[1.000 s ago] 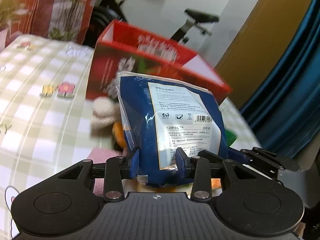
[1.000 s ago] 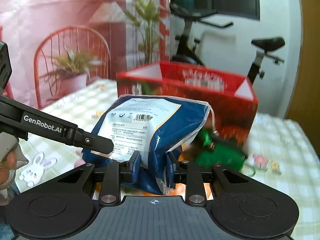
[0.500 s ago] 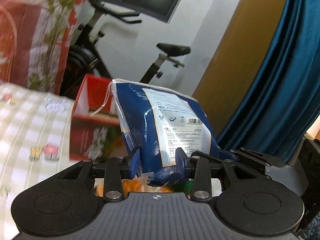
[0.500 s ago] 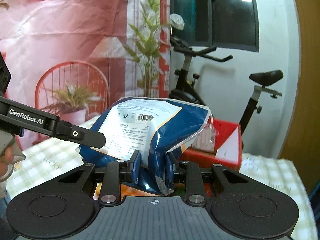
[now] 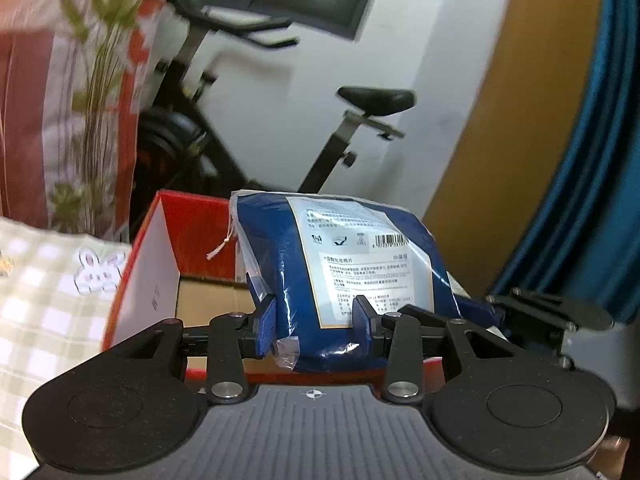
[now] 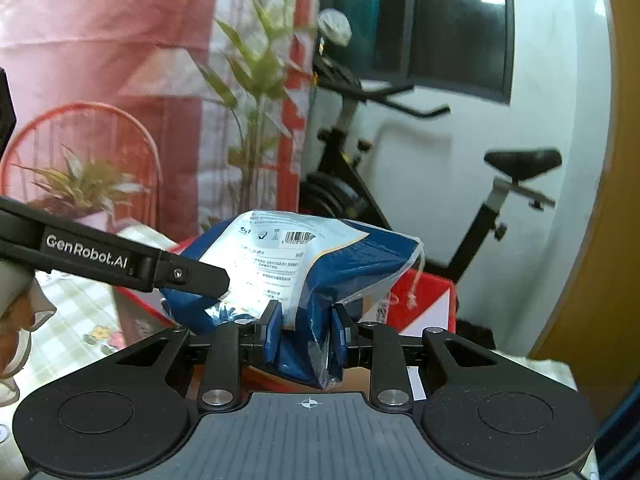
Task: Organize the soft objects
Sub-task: 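Lower the blue packet into the red box and open both grippers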
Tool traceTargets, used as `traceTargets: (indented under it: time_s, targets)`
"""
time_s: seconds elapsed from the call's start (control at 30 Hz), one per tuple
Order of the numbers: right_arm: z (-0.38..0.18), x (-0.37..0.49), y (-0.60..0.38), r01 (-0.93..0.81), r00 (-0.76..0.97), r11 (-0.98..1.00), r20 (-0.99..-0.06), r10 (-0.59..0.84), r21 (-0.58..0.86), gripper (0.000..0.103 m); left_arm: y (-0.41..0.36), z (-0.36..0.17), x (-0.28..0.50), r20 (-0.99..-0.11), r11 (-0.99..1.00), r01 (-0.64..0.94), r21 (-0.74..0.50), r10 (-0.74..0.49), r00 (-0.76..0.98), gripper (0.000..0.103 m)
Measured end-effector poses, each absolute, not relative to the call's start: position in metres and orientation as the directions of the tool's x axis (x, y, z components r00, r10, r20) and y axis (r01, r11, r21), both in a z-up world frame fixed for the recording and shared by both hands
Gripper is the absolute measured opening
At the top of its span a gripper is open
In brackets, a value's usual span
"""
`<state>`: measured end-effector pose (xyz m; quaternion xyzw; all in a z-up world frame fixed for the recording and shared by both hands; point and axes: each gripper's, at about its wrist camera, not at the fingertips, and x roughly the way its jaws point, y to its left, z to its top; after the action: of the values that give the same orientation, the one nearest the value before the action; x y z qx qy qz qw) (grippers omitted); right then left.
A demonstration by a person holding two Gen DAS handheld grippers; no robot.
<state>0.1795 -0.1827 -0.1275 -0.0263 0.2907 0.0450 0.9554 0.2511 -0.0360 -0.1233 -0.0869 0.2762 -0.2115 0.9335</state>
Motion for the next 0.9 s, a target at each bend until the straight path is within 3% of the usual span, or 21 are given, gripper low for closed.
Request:
traceTargets:
  time_s: [0.37,0.4,0.5,0.9]
  targets:
    - [-0.166,0.222,-0.214,-0.002,0.743,0.995,-0.666,0.067,0.098,0.024,-0.052,-0.130,0.283,-0.574,0.918,0.304,-0.253,-0.396,0.717,0.042]
    - [-0.169,0.222,-0.214,0.008,0.735,0.996,-0.676,0.056,0.091,0.025,-0.054,-0.131,0.284,-0.582,0.921,0.306,-0.241,-0.390,0.714,0.045]
    - [-0.174,0.220,-0.214,0.041,0.716,0.997,-0.698,0.017,0.065,0.028,-0.055,-0.132,0.279,-0.595,0.934,0.299,-0.197,-0.356,0.720,0.067]
    - [-0.139,0.173,-0.204,0.028,0.774,0.997,-0.633,0.023,0.070,0.031,-0.027,-0.105,0.237,-0.569,0.915,0.356,-0.190,-0.398,0.719,0.064]
